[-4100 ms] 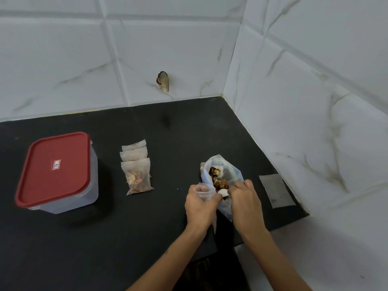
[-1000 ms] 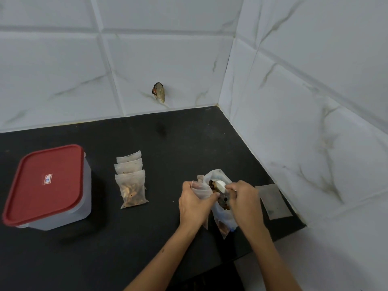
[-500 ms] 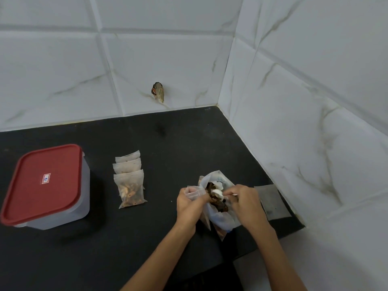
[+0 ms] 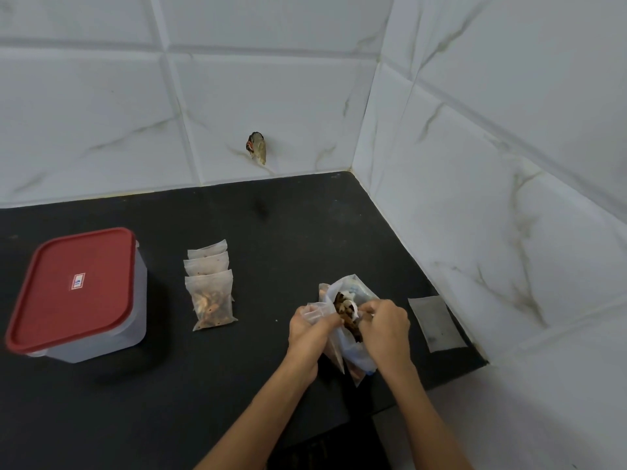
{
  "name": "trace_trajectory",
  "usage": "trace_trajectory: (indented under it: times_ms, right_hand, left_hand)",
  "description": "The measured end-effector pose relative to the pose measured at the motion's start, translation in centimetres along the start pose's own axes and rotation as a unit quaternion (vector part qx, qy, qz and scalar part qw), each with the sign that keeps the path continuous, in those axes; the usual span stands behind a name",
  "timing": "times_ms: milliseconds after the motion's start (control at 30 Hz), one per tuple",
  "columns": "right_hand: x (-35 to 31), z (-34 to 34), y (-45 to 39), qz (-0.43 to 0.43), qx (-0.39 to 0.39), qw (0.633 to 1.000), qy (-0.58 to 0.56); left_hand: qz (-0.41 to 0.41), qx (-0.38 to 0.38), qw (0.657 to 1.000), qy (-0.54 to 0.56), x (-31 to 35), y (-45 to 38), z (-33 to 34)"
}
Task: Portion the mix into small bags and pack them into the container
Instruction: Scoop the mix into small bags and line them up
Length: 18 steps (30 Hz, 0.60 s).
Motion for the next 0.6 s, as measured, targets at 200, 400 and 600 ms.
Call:
trace_trajectory:
  times_ms: [200,400,600]
  right_hand:
    - [0.8,0.1,-1.2,0.096,-0.061,0.981,-0.157]
    - [2.4,0.2,-2.6,0.26,-0.145,0.903,-0.309]
    - [2.4,-0.3,-1.9,0.256,-0.149,0.893,-0.339]
  left_hand:
    - [0.013,-0.038,0.997,-0.061,0.9,0.1,0.6]
    - [0.019,-0.034,0.998,-0.049,0.8,0.2,0.2]
    - [0.023,-0.037,0.997,-0.058,0.7,0.2,0.0]
Point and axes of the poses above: each hand's wrist, its own y-axis away from the middle knuckle, its own z-axis out of the palm, x = y × z, the point moved 2 cm from there along -y, towards the middle knuckle, and after that the axes turned 3 degrees about z, right-handed, at the moved point
